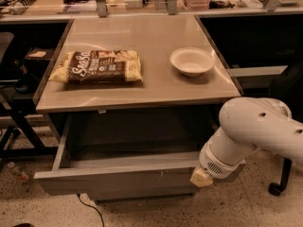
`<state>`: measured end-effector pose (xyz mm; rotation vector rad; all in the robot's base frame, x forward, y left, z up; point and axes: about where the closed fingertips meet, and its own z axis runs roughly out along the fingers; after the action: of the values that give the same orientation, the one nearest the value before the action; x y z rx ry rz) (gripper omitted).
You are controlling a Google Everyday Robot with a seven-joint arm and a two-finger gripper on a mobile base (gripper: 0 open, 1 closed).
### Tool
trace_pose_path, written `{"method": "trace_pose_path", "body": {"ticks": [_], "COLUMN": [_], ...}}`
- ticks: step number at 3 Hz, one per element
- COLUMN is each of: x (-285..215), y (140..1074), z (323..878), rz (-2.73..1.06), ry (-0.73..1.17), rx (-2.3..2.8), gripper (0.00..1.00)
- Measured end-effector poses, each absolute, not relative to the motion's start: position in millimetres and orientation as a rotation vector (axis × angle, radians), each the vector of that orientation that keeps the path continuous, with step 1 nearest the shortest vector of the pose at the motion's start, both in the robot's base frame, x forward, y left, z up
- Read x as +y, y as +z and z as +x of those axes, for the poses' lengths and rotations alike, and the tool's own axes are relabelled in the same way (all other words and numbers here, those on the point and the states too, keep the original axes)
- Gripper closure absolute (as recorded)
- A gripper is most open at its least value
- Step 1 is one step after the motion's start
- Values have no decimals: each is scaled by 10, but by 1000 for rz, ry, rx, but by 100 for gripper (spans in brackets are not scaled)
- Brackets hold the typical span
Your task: Close top drawer
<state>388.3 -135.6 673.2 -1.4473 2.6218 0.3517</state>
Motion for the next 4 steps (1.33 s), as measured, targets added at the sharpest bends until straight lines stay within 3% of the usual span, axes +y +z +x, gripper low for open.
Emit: {"method": "trace_pose_path", "body": {"ticks": [2, 3, 4], "x": [-1356, -1356, -1356], "y": [6732, 6732, 6732], "z": [3883, 3882, 3882], "rz": [-1447, -1447, -1447], "ry": [352, 352, 352], "rx": [2622, 2622, 2622], "gripper": [11, 0, 0]}}
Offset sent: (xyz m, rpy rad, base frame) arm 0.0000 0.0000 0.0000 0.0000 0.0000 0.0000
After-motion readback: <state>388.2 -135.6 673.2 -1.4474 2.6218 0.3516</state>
